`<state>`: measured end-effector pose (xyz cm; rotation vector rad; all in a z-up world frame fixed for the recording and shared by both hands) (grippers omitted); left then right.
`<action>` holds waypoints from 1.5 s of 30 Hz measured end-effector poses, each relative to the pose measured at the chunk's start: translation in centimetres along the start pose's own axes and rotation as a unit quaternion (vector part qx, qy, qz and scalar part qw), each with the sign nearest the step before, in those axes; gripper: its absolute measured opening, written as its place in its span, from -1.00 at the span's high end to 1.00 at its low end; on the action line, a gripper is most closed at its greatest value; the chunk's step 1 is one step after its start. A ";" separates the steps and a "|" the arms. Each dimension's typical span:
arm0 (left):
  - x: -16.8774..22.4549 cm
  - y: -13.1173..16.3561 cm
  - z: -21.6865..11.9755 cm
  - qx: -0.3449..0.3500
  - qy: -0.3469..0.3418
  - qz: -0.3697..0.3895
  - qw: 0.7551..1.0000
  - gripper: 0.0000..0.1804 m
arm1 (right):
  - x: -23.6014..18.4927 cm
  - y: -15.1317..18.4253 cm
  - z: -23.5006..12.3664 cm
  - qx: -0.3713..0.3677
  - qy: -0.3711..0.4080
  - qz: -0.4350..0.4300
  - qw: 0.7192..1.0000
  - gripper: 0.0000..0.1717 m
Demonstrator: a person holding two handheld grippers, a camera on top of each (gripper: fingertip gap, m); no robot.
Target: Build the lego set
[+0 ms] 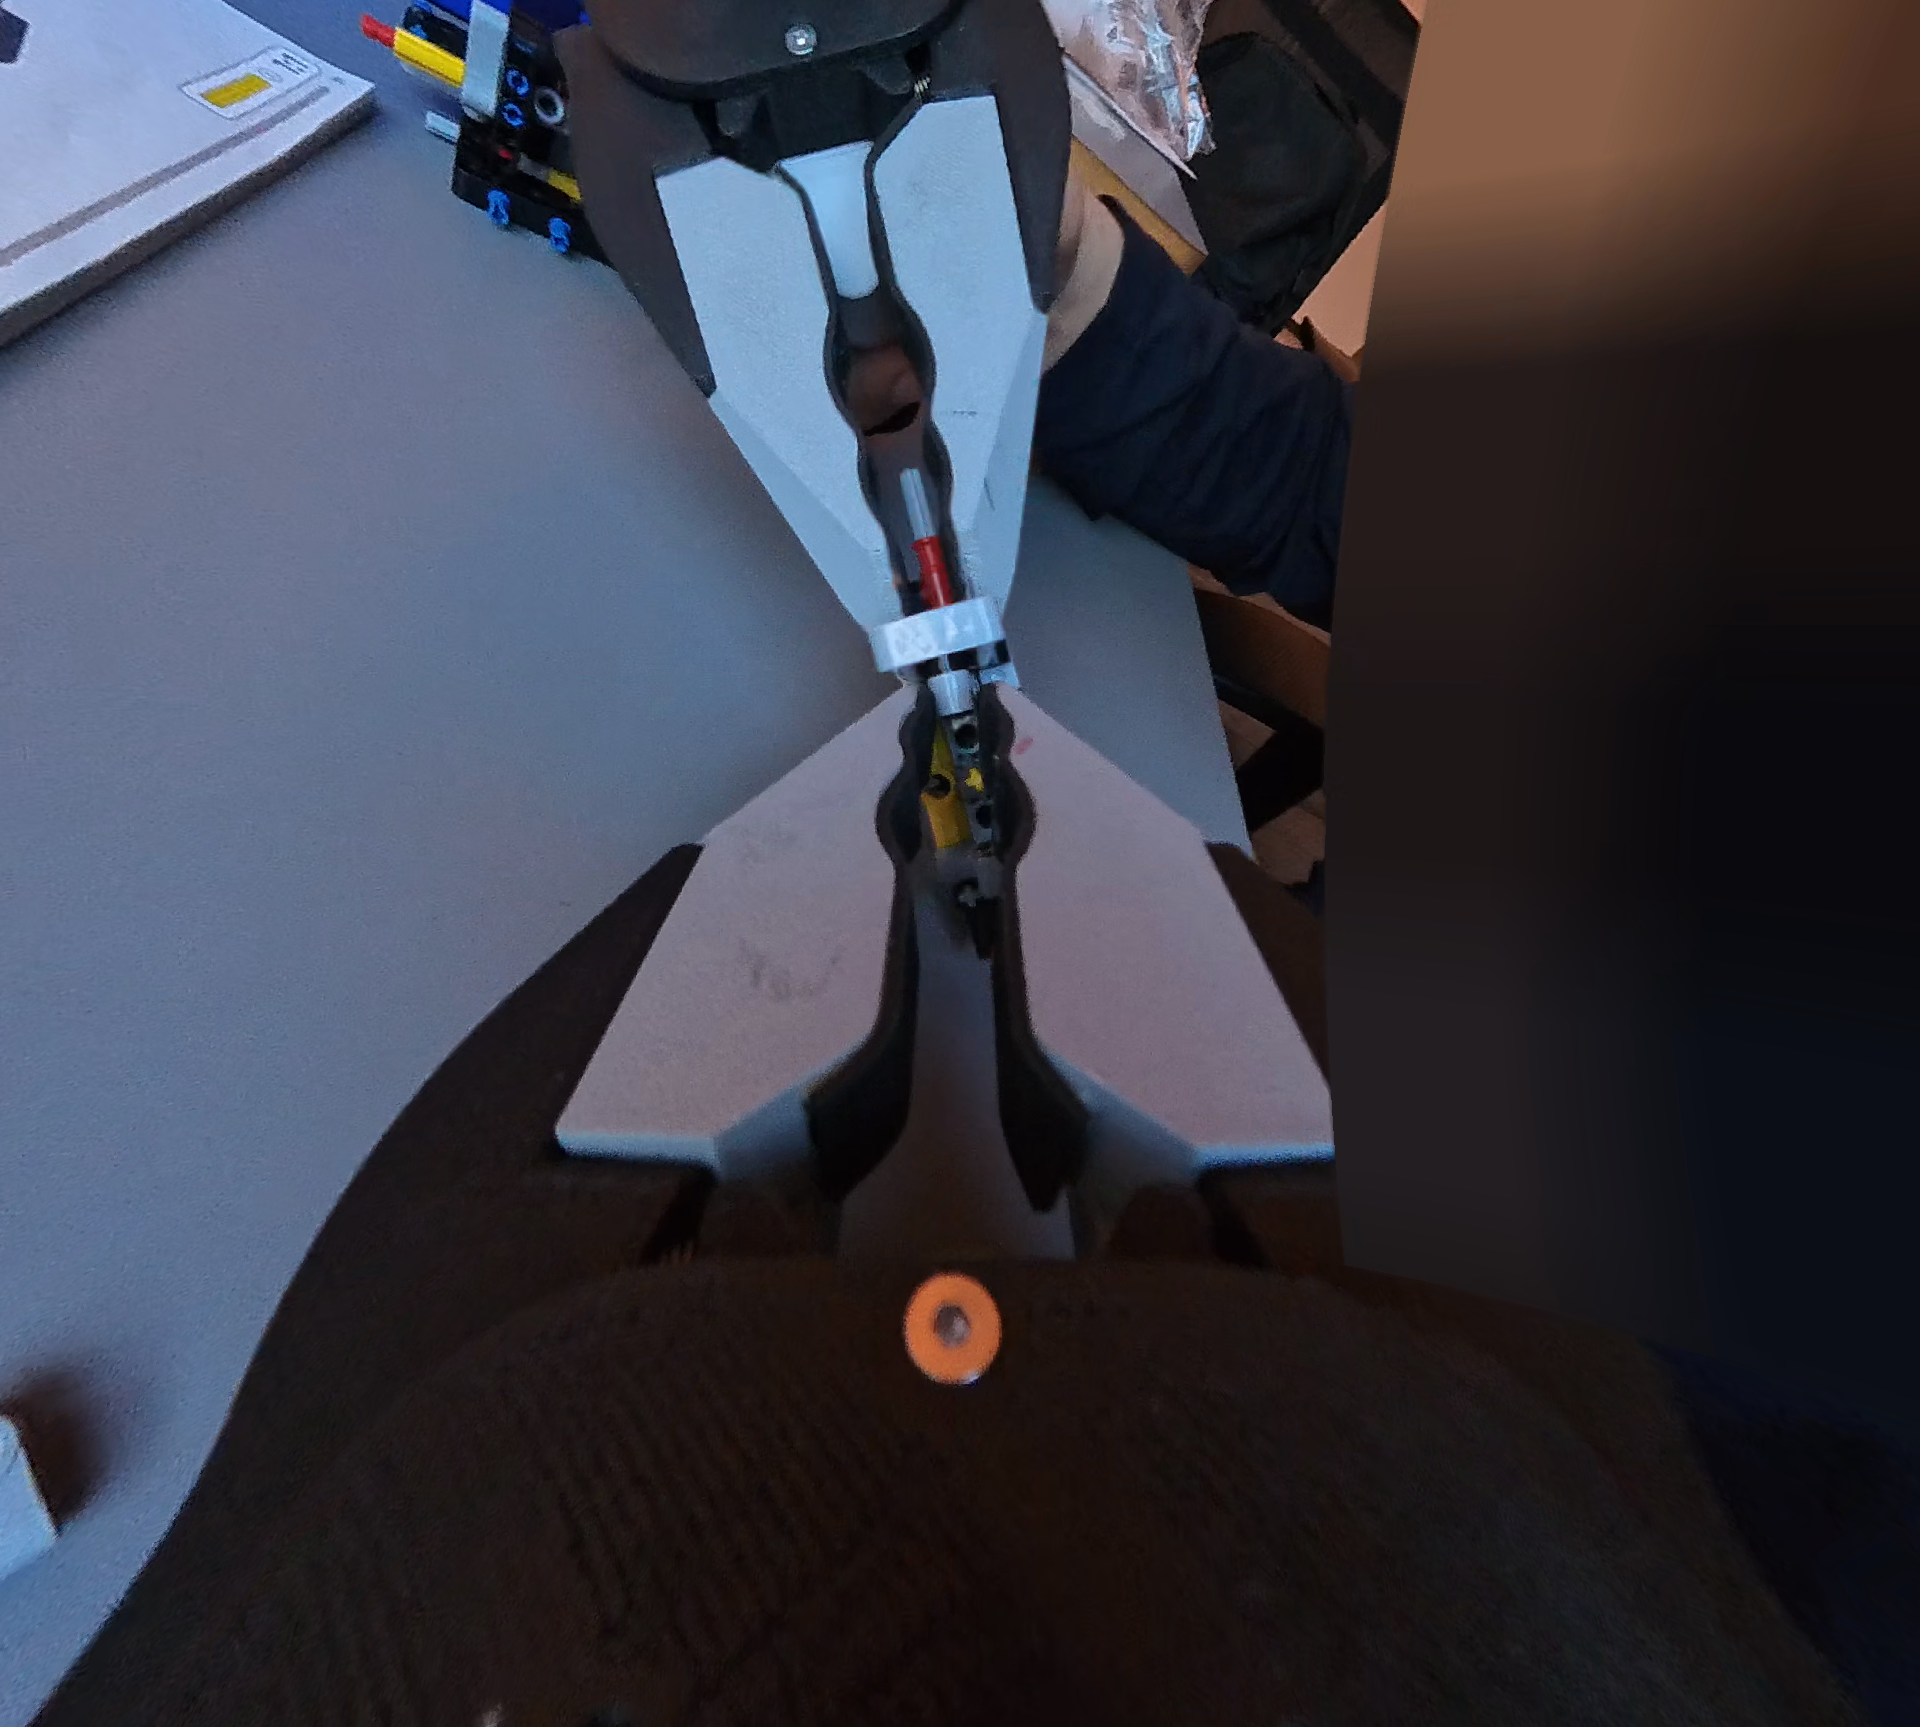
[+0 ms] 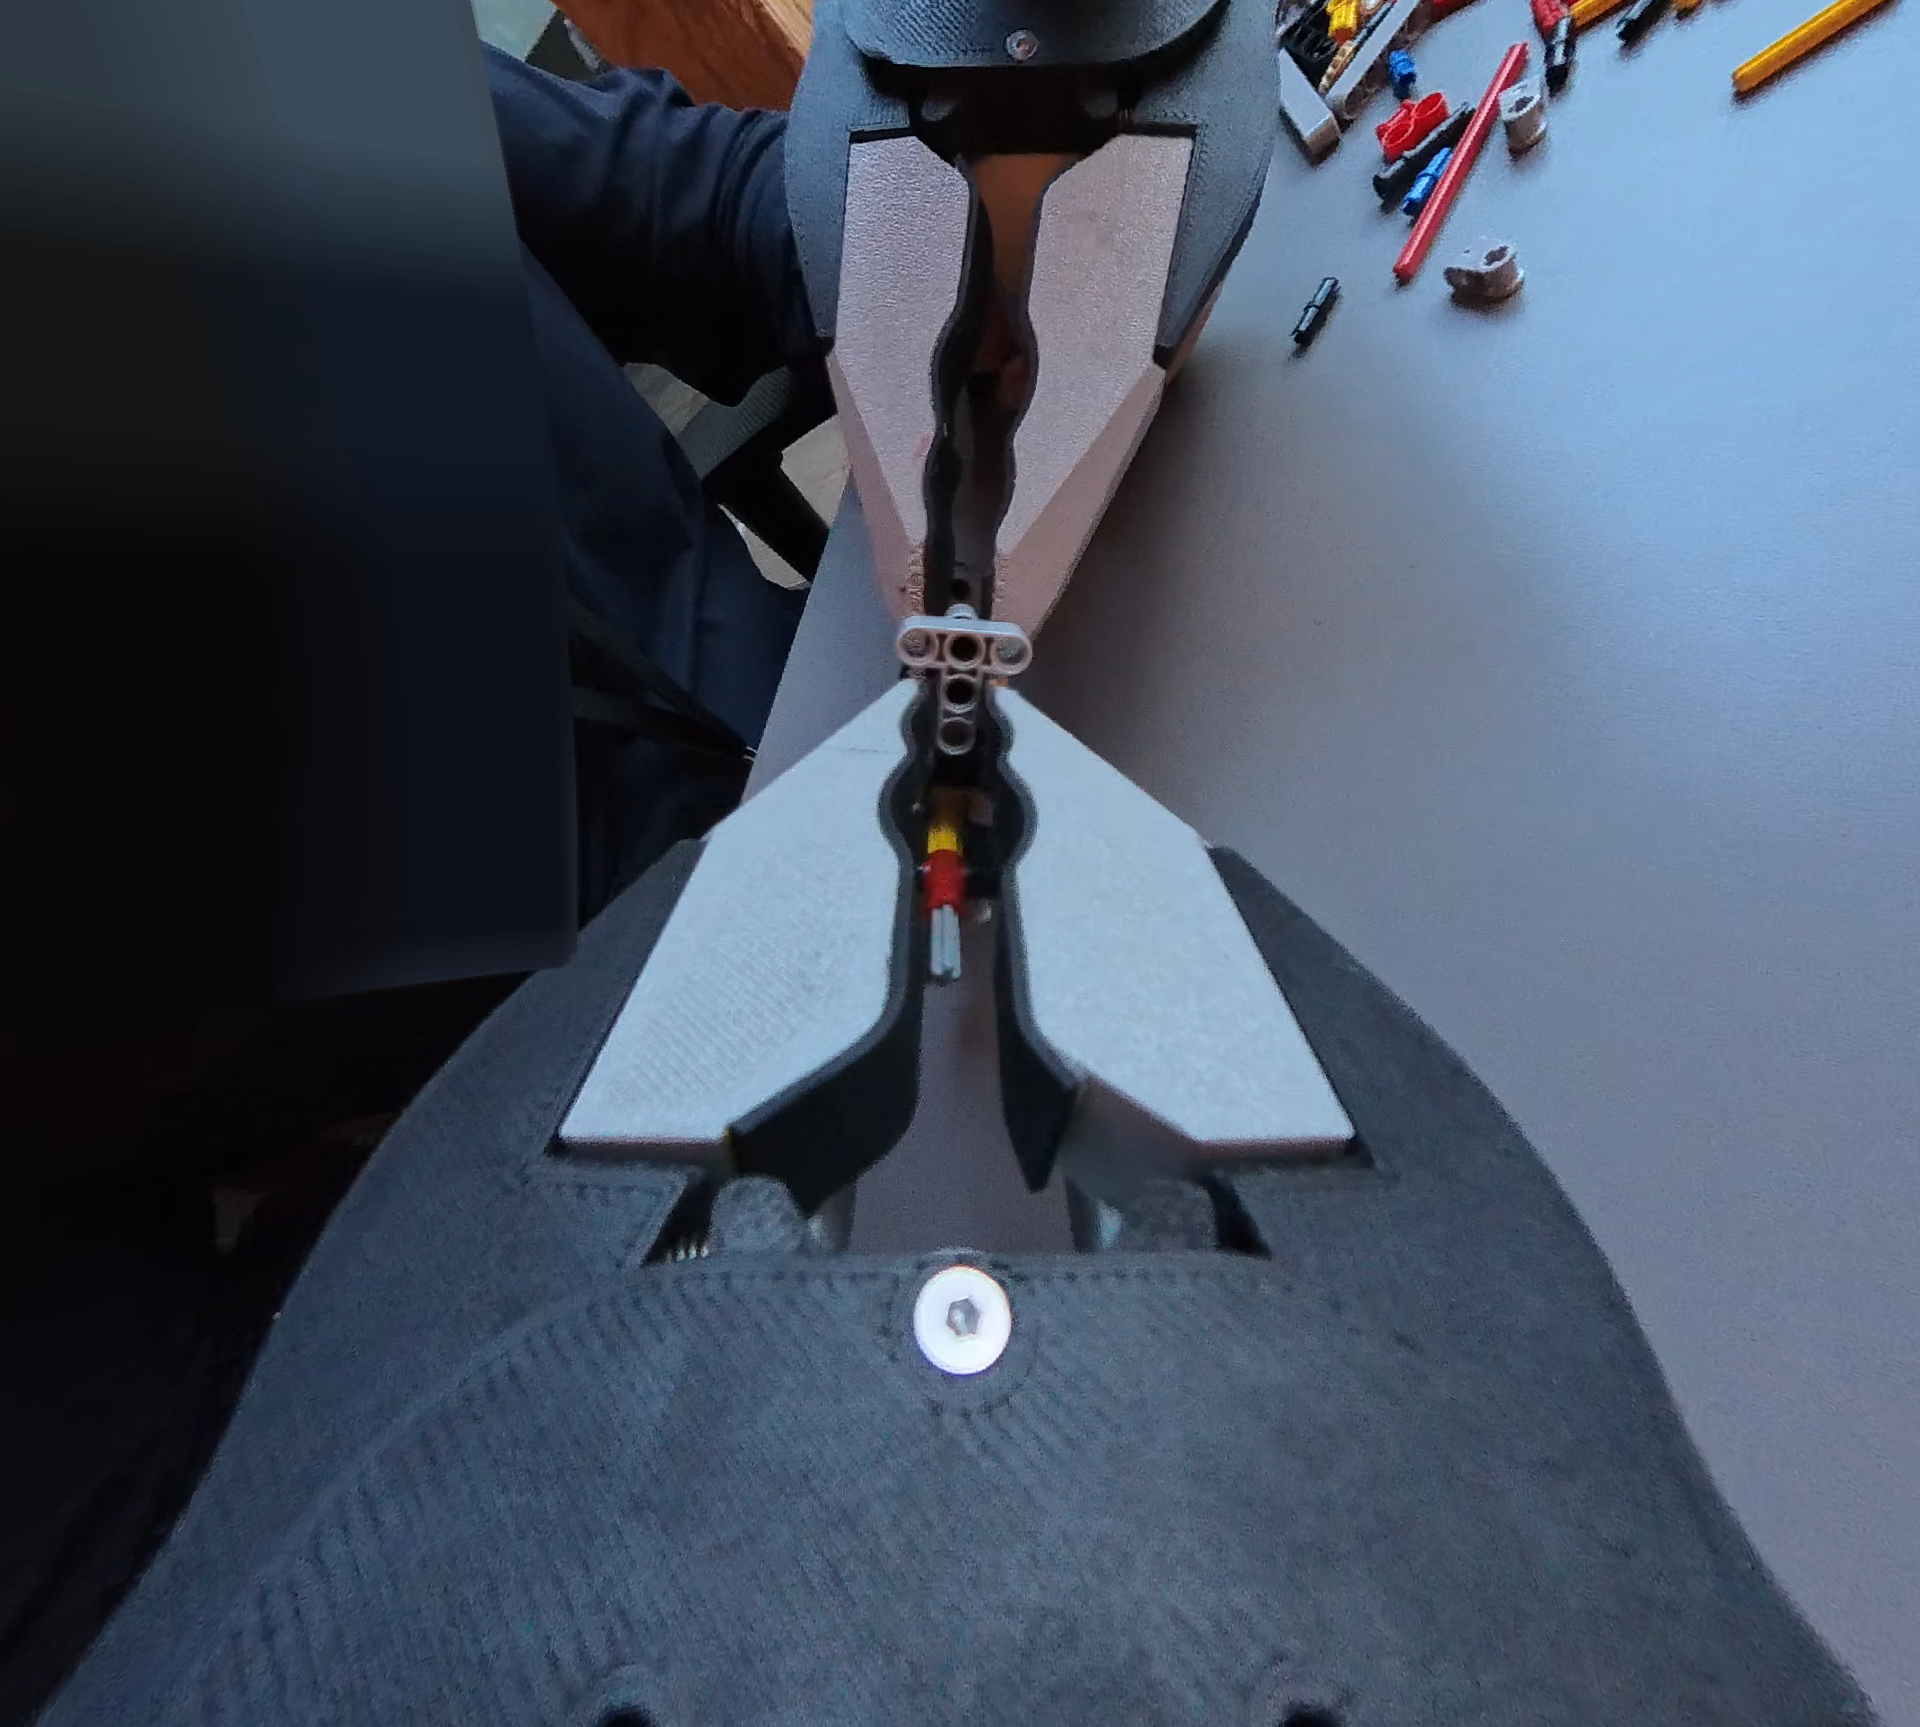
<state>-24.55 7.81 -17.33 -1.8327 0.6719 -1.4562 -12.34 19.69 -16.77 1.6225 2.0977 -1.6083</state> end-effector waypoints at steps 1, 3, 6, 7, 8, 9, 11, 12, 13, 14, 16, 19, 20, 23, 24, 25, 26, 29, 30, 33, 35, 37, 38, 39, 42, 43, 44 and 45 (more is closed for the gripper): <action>0.1 -0.1 -0.1 0.002 0.000 0.005 1.000 0.93 | -0.1 0.0 -0.1 0.004 0.002 -0.005 1.000 0.95; 0.2 -0.1 -0.1 0.002 0.001 0.009 1.000 0.93 | -0.3 -0.2 -0.1 0.007 0.005 -0.013 1.000 0.95; 0.2 0.0 0.0 -0.006 0.004 0.001 1.000 0.93 | -0.3 0.0 0.0 0.004 0.007 -0.016 1.000 0.95; 0.1 0.1 0.0 -0.005 0.006 -0.002 1.000 0.93 | -0.3 0.0 0.0 0.005 0.006 -0.015 1.000 0.95; 0.1 0.1 -0.1 -0.004 0.010 -0.006 1.000 0.93 | -0.2 0.0 0.0 0.006 0.004 -0.014 1.000 0.95; 0.0 0.1 -0.1 -0.004 0.012 -0.011 1.000 0.93 | -0.2 0.0 0.0 0.006 0.005 -0.013 1.000 0.95; -0.1 0.2 -0.1 -0.004 0.018 -0.019 1.000 0.94 | -0.1 0.1 0.0 0.008 0.001 -0.010 1.000 0.95; -0.1 0.2 -0.2 -0.004 0.018 -0.020 1.000 0.94 | -0.1 0.1 0.0 0.008 0.000 -0.008 1.000 0.95; -0.1 0.2 -0.2 -0.005 0.017 -0.020 1.000 0.94 | -0.1 0.1 0.0 0.009 0.000 -0.006 1.000 0.95; -0.1 0.2 -0.2 -0.005 0.016 -0.021 1.000 0.95 | -0.1 0.1 0.0 0.008 -0.001 -0.005 1.000 0.95; -0.1 0.2 -0.2 -0.006 0.014 -0.021 1.000 0.95 | -0.1 0.1 0.0 0.007 0.005 -0.006 1.000 0.95; -0.2 0.3 -0.3 -0.006 0.011 -0.028 1.000 0.96 | -0.3 0.0 0.1 0.003 0.016 -0.009 1.000 0.95; -0.2 0.3 -0.3 -0.006 0.008 -0.028 1.000 0.96 | -0.3 -0.1 0.1 0.002 0.022 -0.011 1.000 0.95; -0.2 0.4 -0.3 -0.003 0.009 -0.035 0.999 0.97 | -0.5 -0.1 0.1 -0.001 0.036 -0.018 0.999 0.95; -0.3 0.4 -0.3 0.000 0.010 -0.038 0.999 0.97 | -0.5 -0.1 0.0 -0.001 0.037 -0.018 0.999 0.95; -0.3 0.4 -0.3 0.002 0.011 -0.039 0.999 0.96 | -0.5 -0.1 0.1 0.001 0.034 -0.017 0.999 0.95; -0.3 0.4 -0.4 0.004 0.012 -0.041 0.999 0.97 | -0.4 -0.1 0.1 0.003 0.031 -0.015 0.999 0.95; -0.2 0.4 -0.4 0.011 0.017 -0.048 0.999 0.96 | -0.4 -0.1 0.1 0.007 0.021 -0.011 1.000 0.95; -0.2 0.4 -0.4 0.011 0.019 -0.048 0.999 0.96 | -0.4 -0.1 0.1 0.007 0.020 -0.011 1.000 0.95; -0.1 0.4 -0.4 0.011 0.018 -0.046 0.999 0.96 | -0.4 -0.1 0.1 0.009 0.018 -0.010 1.000 0.95; -0.2 0.4 -0.4 0.012 0.019 -0.046 0.999 0.96 | -0.4 0.0 0.1 0.010 0.017 -0.009 1.000 0.95; -0.2 0.4 -0.4 0.013 0.020 -0.048 0.999 0.96 | -0.4 0.0 0.1 0.011 0.017 -0.009 1.000 0.95; -0.2 0.4 -0.4 0.014 0.021 -0.048 0.999 0.96 | -0.4 0.0 0.1 0.011 0.016 -0.008 1.000 0.95; -0.2 0.4 -0.4 0.014 0.021 -0.048 0.999 0.96 | -0.4 0.0 0.1 0.011 0.016 -0.008 1.000 0.95; -0.1 0.4 -0.4 0.014 0.022 -0.046 0.999 0.96 | -0.4 0.0 0.1 0.012 0.015 -0.008 1.000 0.95; -0.1 0.4 -0.4 0.014 0.021 -0.045 0.999 0.95 | -0.4 0.0 0.1 0.012 0.014 -0.007 1.000 0.95; -0.1 0.4 -0.4 0.014 0.020 -0.045 0.999 0.95 | -0.4 0.0 0.1 0.012 0.014 -0.007 1.000 0.95; -0.1 0.4 -0.4 0.014 0.021 -0.045 0.999 0.96 | -0.4 0.0 0.1 0.012 0.014 -0.007 1.000 0.95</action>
Point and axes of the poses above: each gripper's, where its closed fingertips meet, z out along the fingers, y out of its underside, x = y × z across the jaws, the point moved 10 cm from there along -z, back along the fingers, and after that the axes turned 13 degrees about y, right-handed, at the moved point
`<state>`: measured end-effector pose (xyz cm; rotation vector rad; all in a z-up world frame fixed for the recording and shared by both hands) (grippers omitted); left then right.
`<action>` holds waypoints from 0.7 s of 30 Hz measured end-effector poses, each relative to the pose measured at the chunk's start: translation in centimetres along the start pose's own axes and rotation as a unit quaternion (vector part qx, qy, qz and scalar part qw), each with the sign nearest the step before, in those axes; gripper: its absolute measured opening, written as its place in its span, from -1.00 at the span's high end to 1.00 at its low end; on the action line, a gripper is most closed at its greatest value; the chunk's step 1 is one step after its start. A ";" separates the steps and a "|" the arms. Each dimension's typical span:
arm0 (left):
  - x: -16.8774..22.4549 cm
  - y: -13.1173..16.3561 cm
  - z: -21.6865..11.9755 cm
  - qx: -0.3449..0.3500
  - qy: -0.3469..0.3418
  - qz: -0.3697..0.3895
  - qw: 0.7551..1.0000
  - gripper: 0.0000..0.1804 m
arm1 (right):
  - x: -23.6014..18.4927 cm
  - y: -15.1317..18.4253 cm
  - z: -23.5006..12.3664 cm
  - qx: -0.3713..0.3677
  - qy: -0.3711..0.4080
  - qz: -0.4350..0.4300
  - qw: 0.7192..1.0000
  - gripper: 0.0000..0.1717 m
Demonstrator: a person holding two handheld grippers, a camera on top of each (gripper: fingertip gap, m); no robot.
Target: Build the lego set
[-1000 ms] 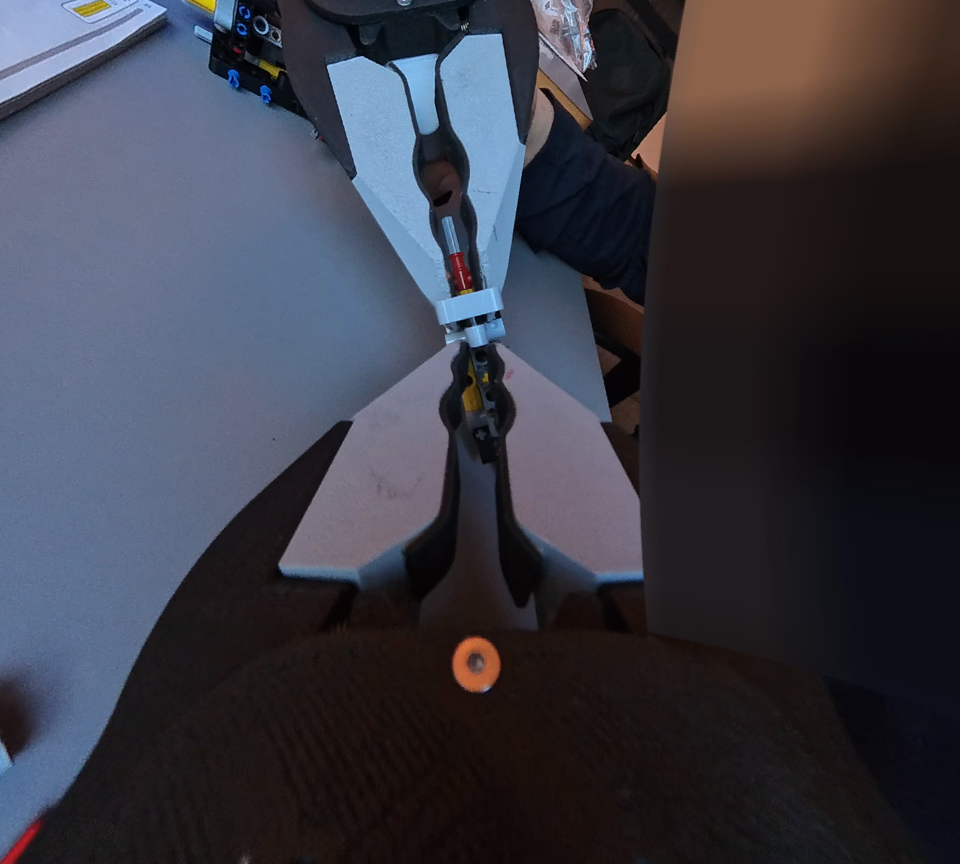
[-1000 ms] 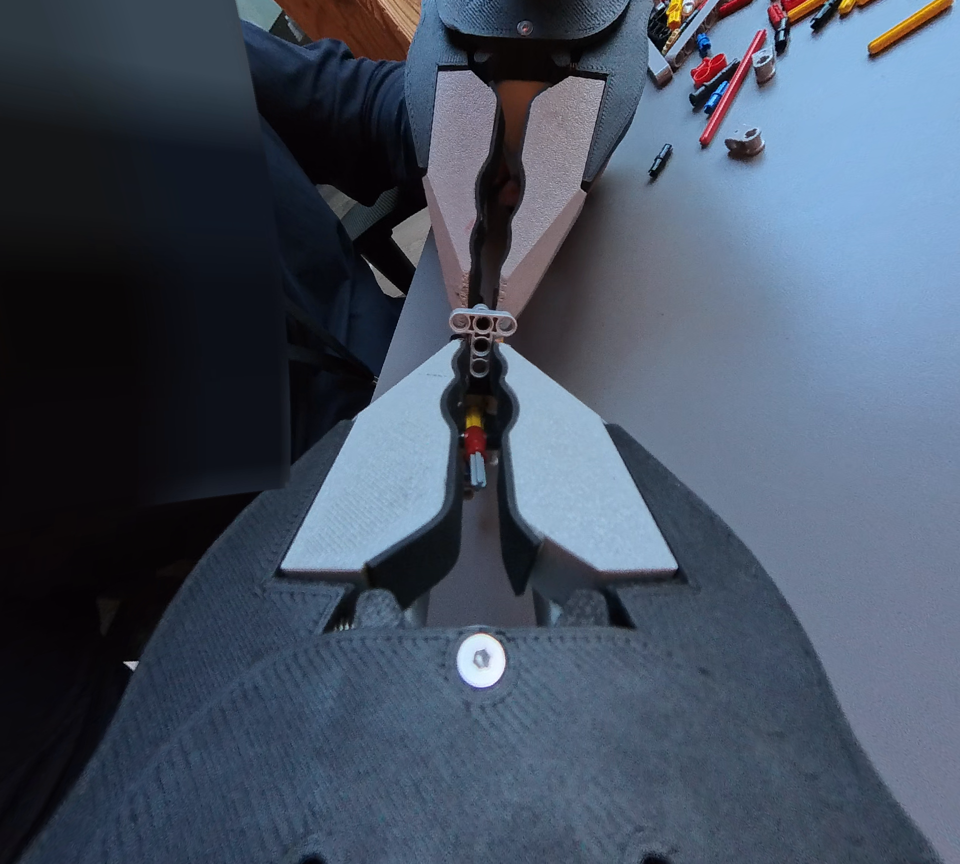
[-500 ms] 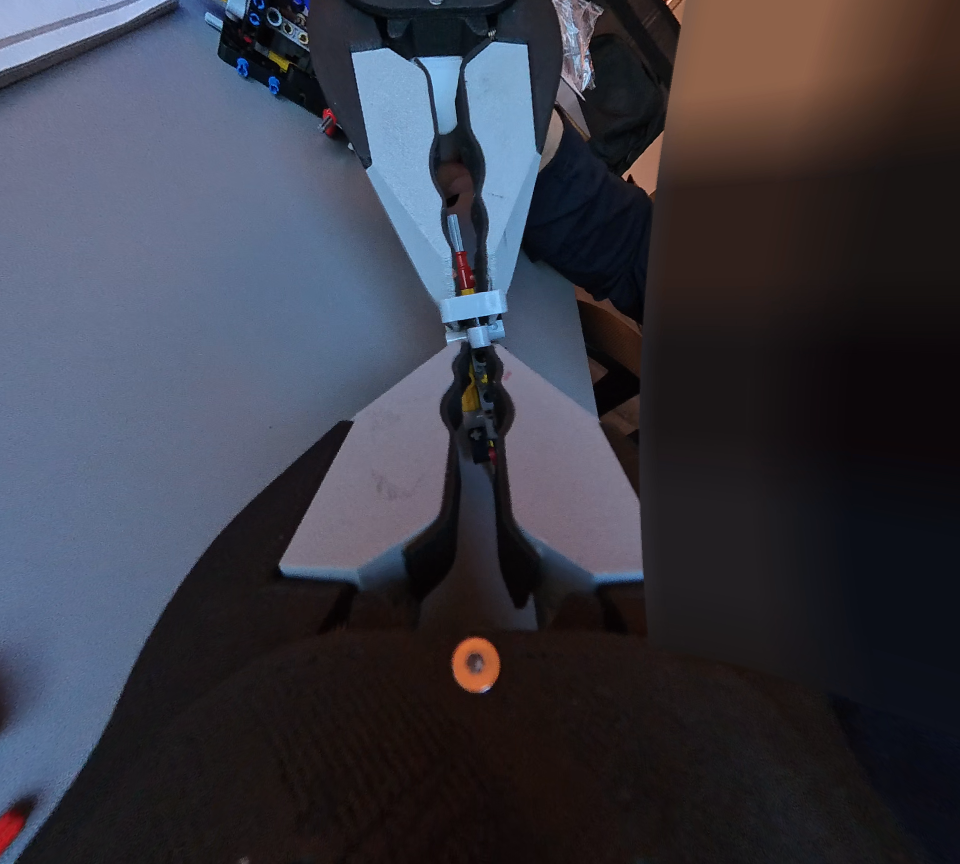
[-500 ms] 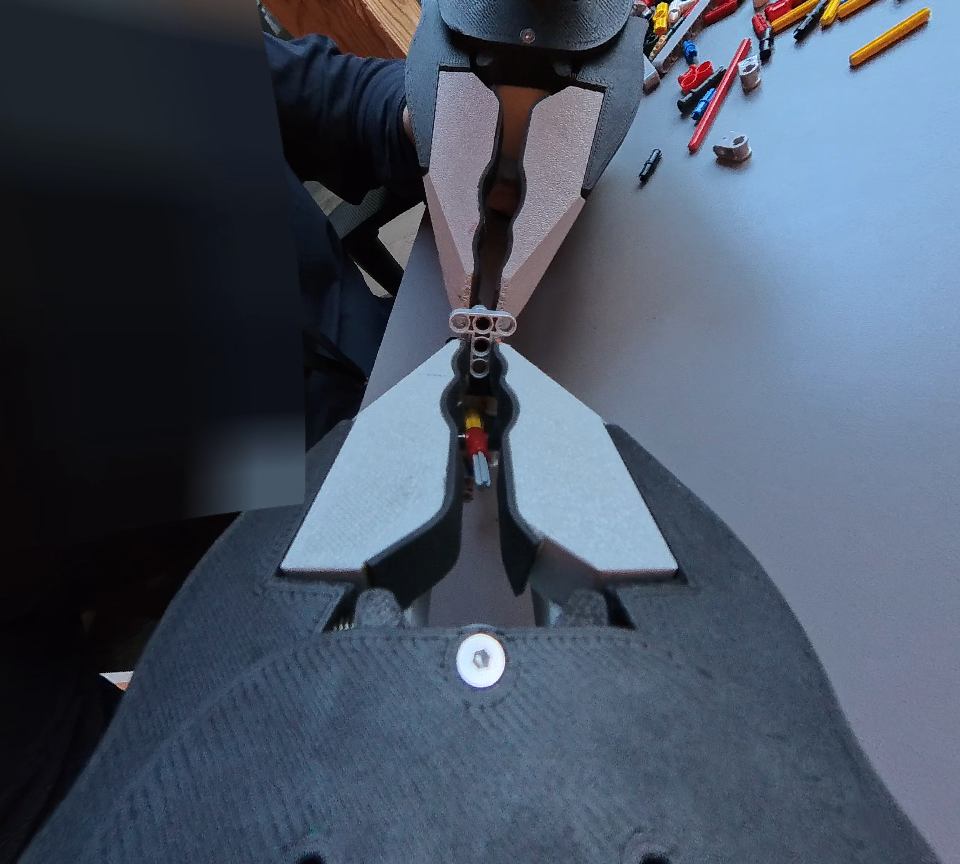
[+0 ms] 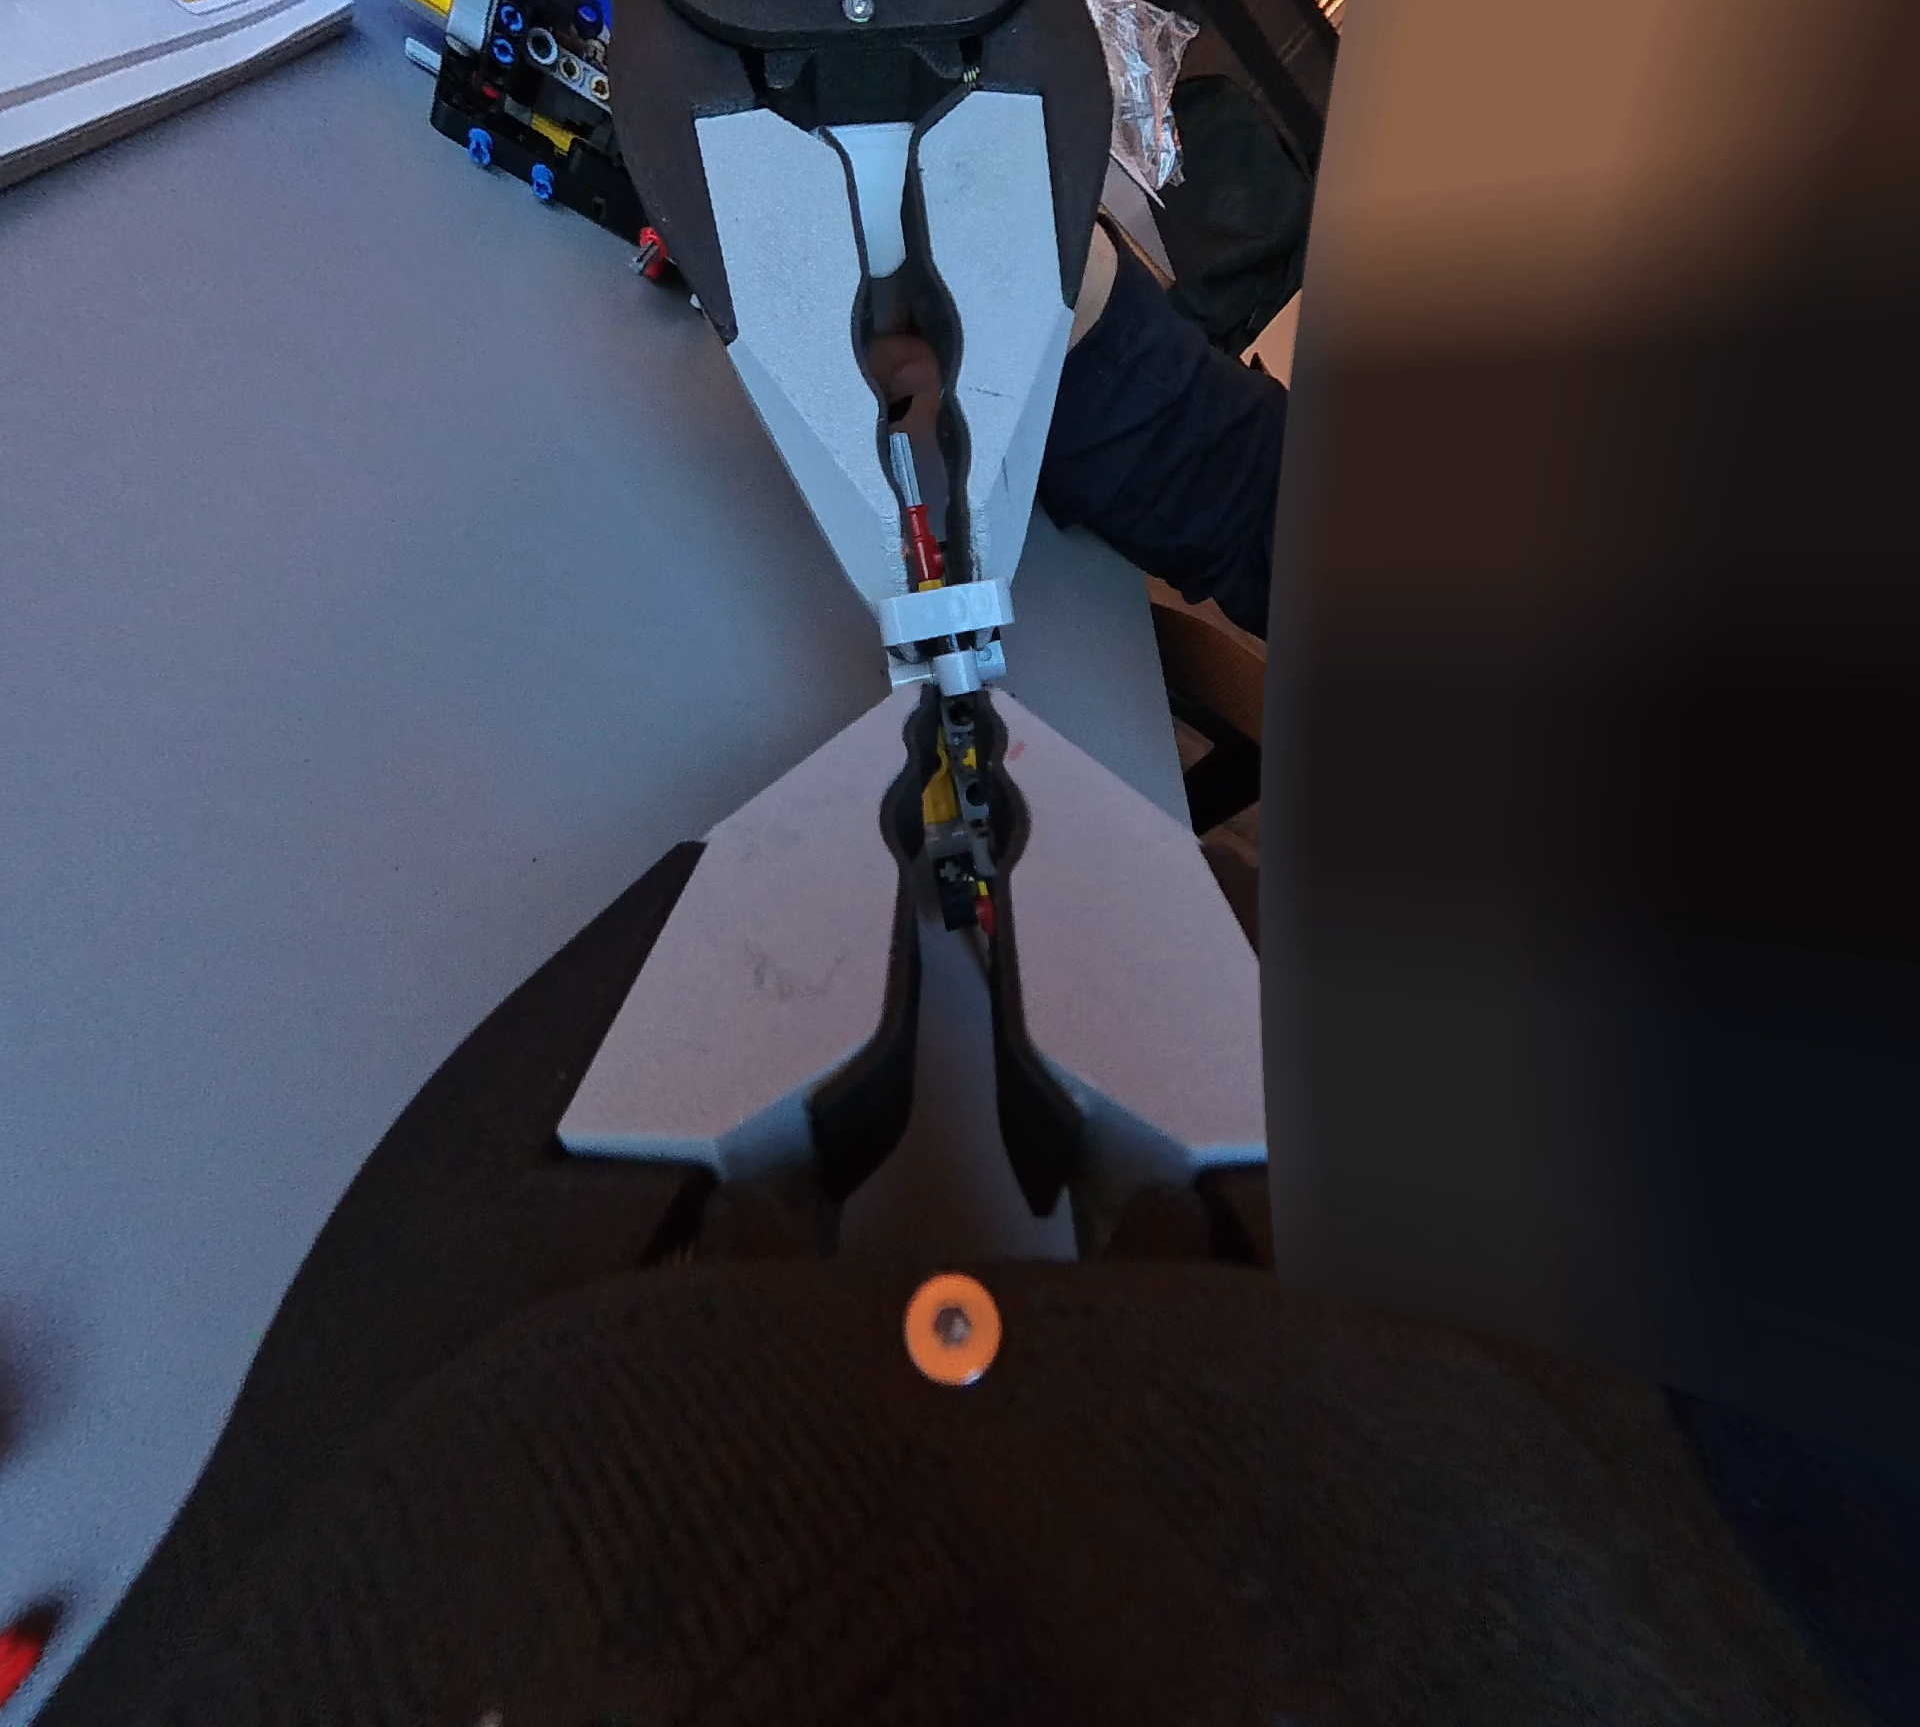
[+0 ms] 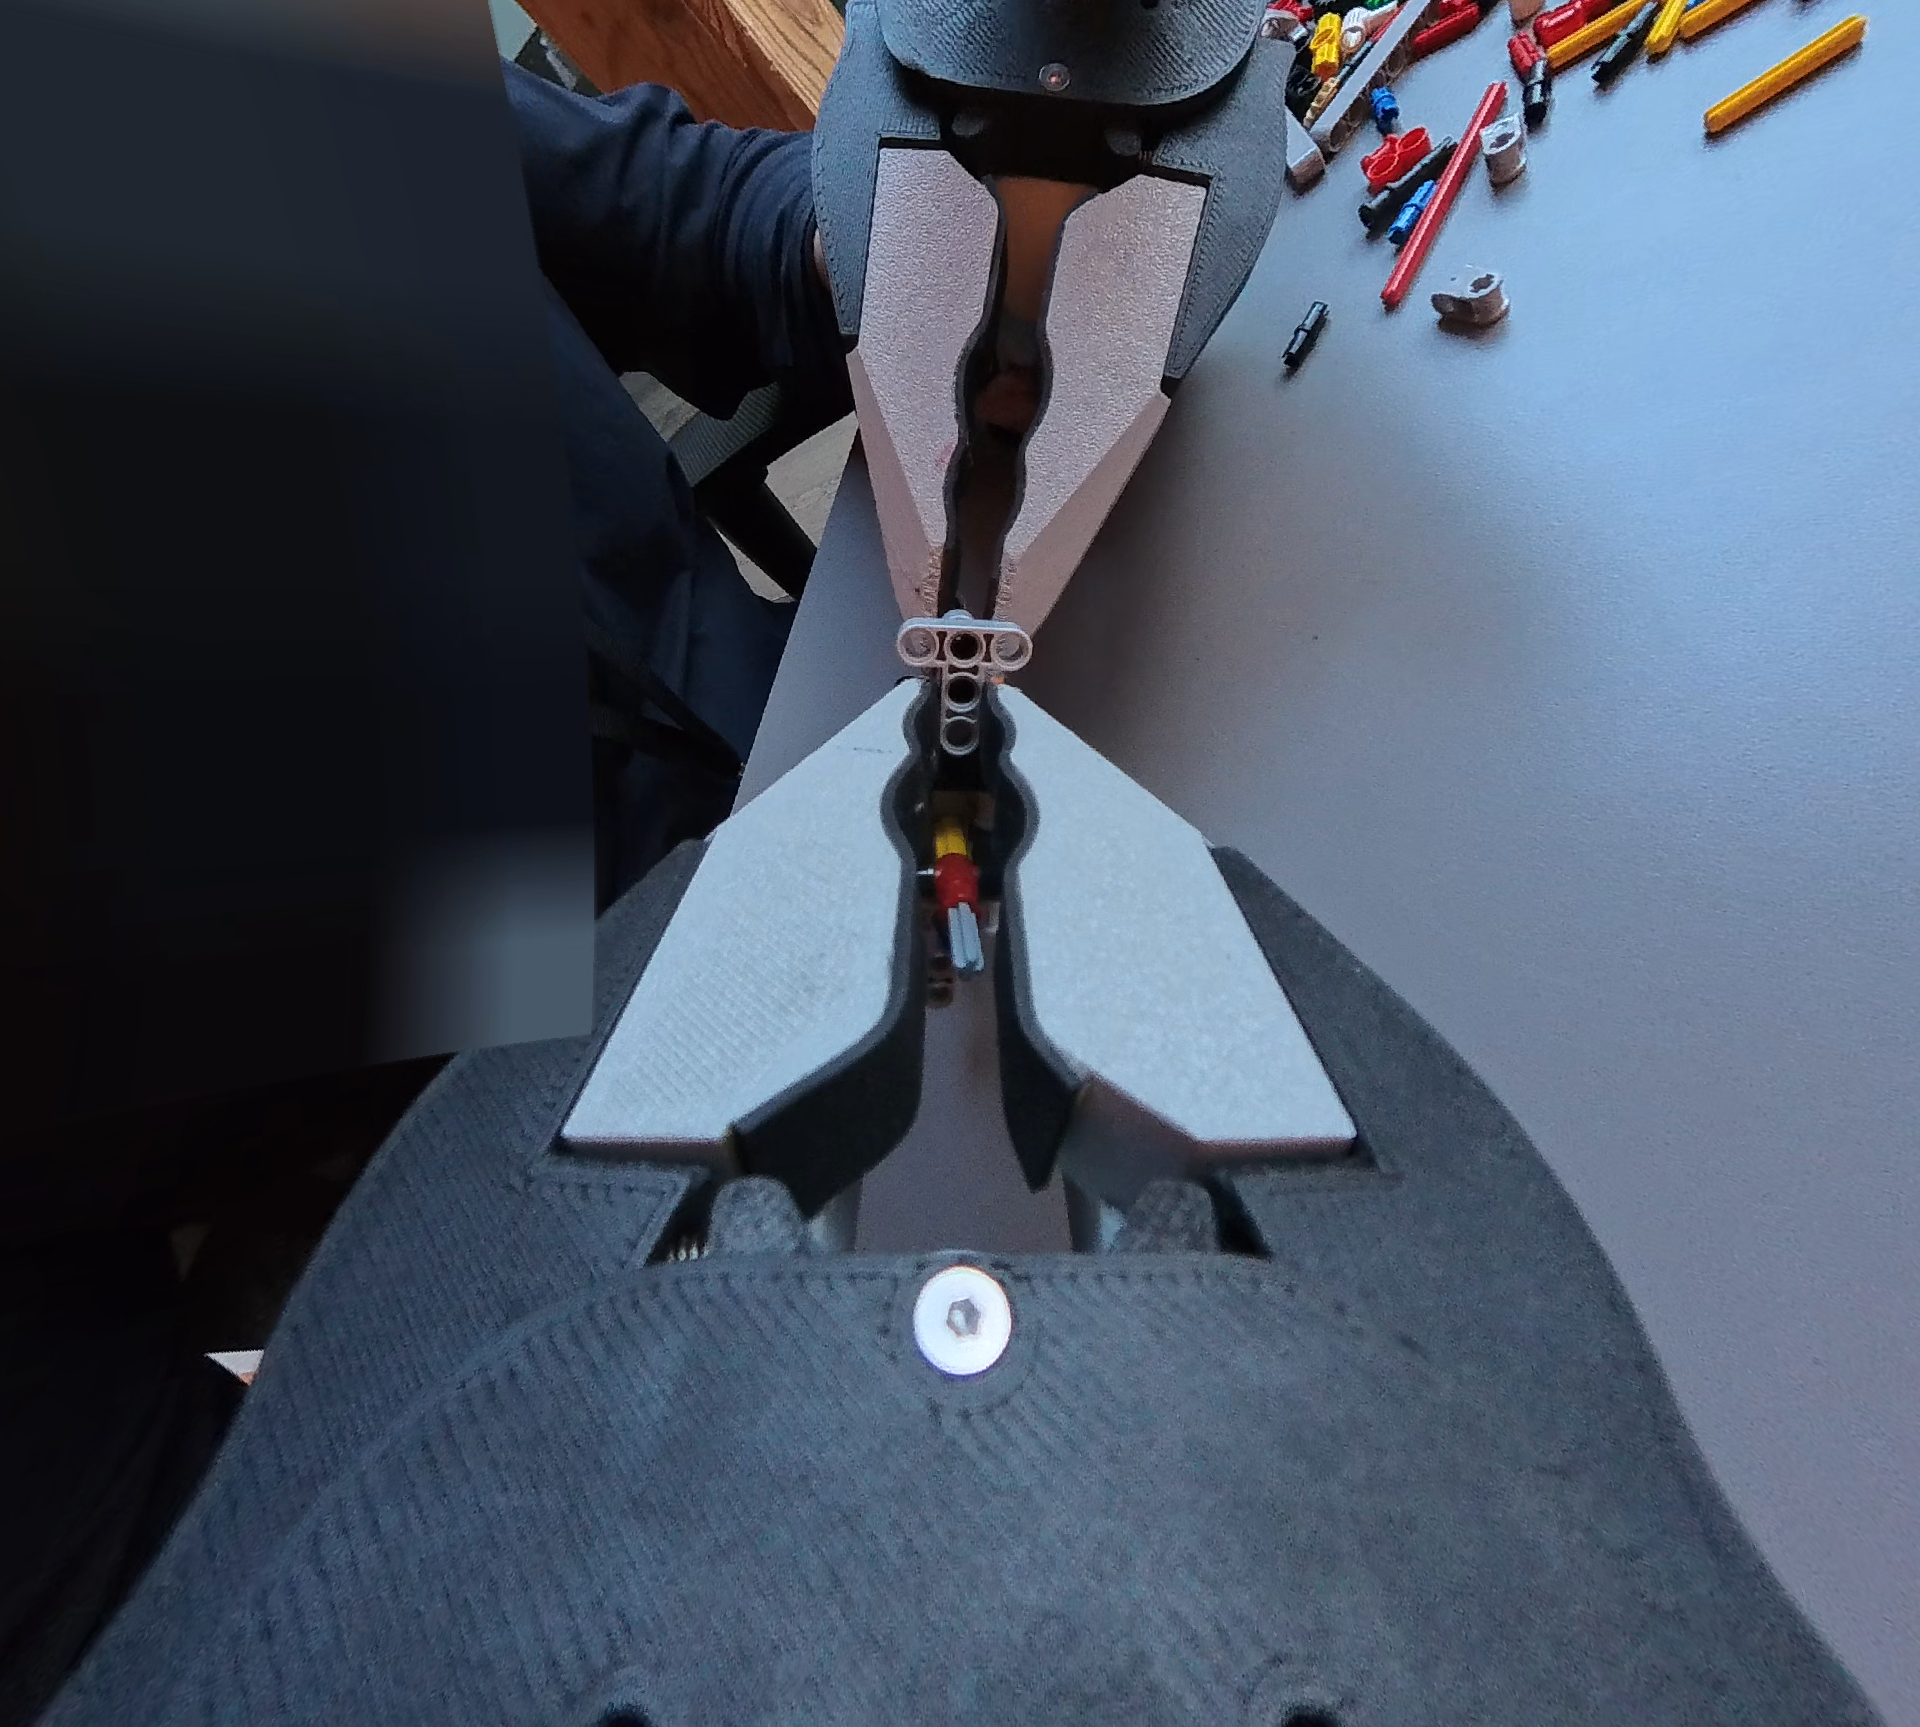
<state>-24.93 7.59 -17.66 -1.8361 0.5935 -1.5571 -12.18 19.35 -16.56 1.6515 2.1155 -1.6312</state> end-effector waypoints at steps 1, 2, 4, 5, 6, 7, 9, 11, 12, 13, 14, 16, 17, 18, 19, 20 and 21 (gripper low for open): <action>0.0 0.0 0.0 0.000 0.001 -0.001 1.000 0.95 | 0.0 0.0 0.0 0.000 -0.001 0.001 1.000 0.95; 0.0 0.0 0.0 0.001 0.002 -0.001 1.000 0.95 | 0.0 0.0 0.0 0.000 -0.001 0.002 1.000 0.95; 0.0 0.0 0.0 0.001 0.001 -0.002 1.000 0.95 | 0.0 0.0 0.0 0.001 -0.002 0.004 1.000 0.95; 0.0 0.0 0.0 0.001 0.000 -0.002 1.000 0.95 | 0.1 0.0 0.0 0.000 -0.001 0.004 1.000 0.95; 0.0 0.0 0.0 0.001 0.000 -0.001 1.000 0.95 | 0.0 0.0 0.0 0.000 -0.001 0.004 1.000 0.95; 0.0 0.0 0.0 0.001 0.000 -0.001 1.000 0.95 | 0.0 0.0 0.0 0.000 0.000 0.004 1.000 0.95; 0.1 0.0 0.0 0.005 0.009 -0.001 1.000 0.84 | 0.1 0.1 0.0 -0.001 0.005 0.005 1.000 0.95; 0.1 0.0 0.0 0.005 0.009 -0.003 1.000 0.88 | 0.1 0.1 0.0 0.000 -0.002 0.004 1.000 0.95; 0.0 0.0 0.0 0.001 0.001 0.000 1.000 0.94 | 0.0 0.1 0.1 -0.001 -0.002 0.002 1.000 0.95; 0.0 0.0 0.0 -0.004 -0.004 0.002 1.000 0.94 | 0.0 0.1 0.1 -0.004 0.001 0.002 1.000 0.95; 0.0 0.0 0.0 -0.004 -0.006 0.003 1.000 0.94 | 0.1 0.1 0.1 -0.004 0.002 0.003 1.000 0.95; -0.1 0.0 0.0 -0.002 -0.007 0.000 1.000 0.94 | 0.1 0.1 0.1 -0.002 0.003 0.005 1.000 0.95; 0.0 0.0 0.0 -0.002 -0.008 0.000 1.000 0.94 | 0.1 0.0 0.2 -0.002 0.004 0.005 1.000 0.95; 0.0 0.0 0.0 -0.001 -0.011 0.003 1.000 0.94 | 0.1 0.0 0.1 -0.001 0.006 0.004 1.000 0.95; 0.1 0.0 0.0 0.000 -0.013 0.007 1.000 0.94 | 0.1 0.0 0.1 0.000 0.007 0.003 1.000 0.95; 0.1 0.0 0.0 -0.001 -0.013 0.008 1.000 0.94 | 0.0 0.0 0.1 0.000 0.007 0.000 1.000 0.95; 0.1 0.0 0.0 -0.002 -0.015 0.010 1.000 0.94 | 0.0 0.0 0.1 0.000 0.008 -0.002 1.000 0.95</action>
Point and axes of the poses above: each gripper's, where its closed fingertips meet, z out along the fingers, y out of its underside, x = y × z across the jaws, the point moved 10 cm from there along -z, back along the fingers, and after that the axes turned 13 degrees about y, right-handed, at the moved point
